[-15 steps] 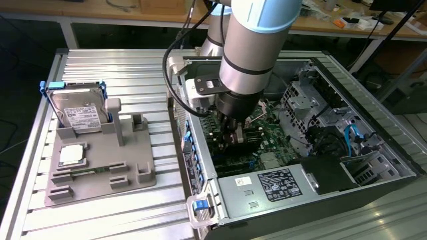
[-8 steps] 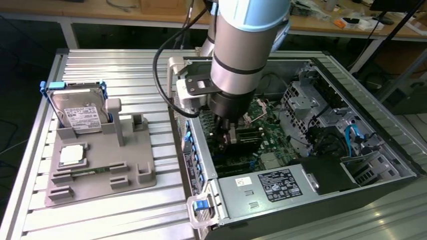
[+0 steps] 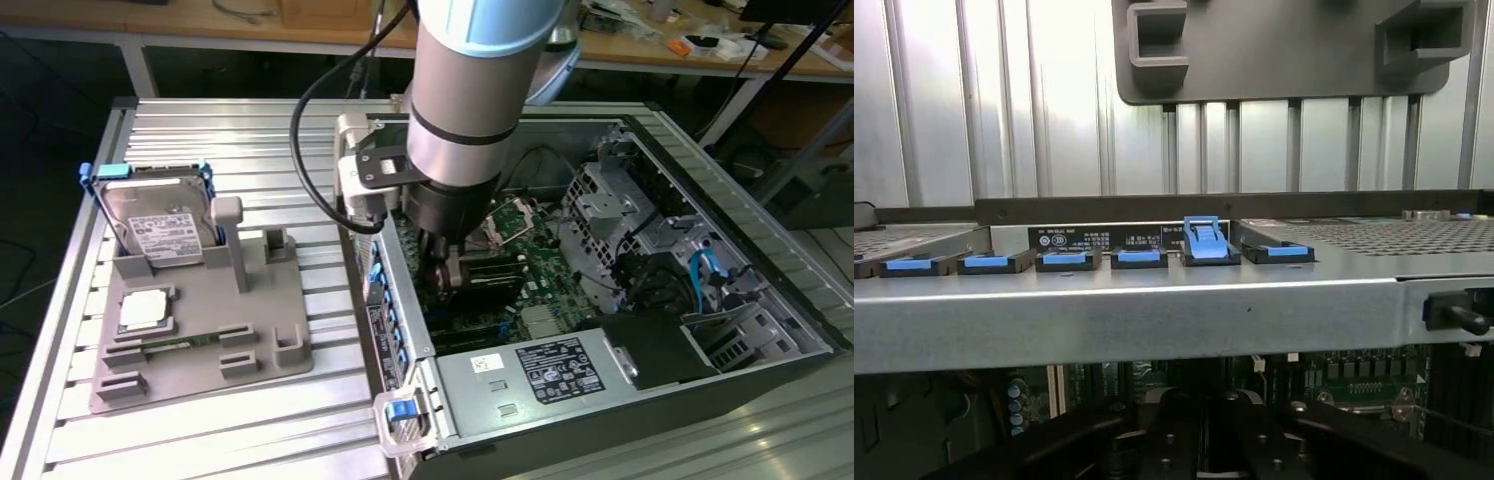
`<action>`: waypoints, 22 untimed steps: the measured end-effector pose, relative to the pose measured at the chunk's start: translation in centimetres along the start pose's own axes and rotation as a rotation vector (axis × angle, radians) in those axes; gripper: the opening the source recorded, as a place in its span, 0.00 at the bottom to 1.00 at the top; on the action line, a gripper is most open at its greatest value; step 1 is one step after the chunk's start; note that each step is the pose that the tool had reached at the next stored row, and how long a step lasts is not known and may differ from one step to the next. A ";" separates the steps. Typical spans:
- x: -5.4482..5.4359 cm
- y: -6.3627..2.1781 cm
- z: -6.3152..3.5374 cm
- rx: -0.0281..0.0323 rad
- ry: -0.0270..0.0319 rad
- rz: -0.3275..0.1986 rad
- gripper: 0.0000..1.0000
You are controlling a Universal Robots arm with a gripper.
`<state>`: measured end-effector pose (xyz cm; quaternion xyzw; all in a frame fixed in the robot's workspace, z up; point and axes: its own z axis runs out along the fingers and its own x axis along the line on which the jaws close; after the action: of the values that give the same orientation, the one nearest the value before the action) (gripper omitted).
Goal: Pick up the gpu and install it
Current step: 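Press down on the gpu until it lock into place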
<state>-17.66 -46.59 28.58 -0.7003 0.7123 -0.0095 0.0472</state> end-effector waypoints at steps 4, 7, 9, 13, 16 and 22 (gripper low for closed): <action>-0.1 -0.06 -0.72 -0.0009 0.0013 0.000 0.11; -0.1 -0.12 -0.93 -0.0036 0.0025 0.000 0.11; -0.1 -0.68 -0.91 -0.0349 0.0039 0.002 0.11; -0.2 -1.38 -1.19 -0.0696 0.0055 0.003 0.11; -0.2 -1.92 -1.77 -0.0932 0.0084 0.004 0.11; -0.4 -5.40 -3.75 -0.2359 0.0284 0.010 0.11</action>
<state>-12.57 -46.48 32.76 -0.6974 0.7123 0.0647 -0.0456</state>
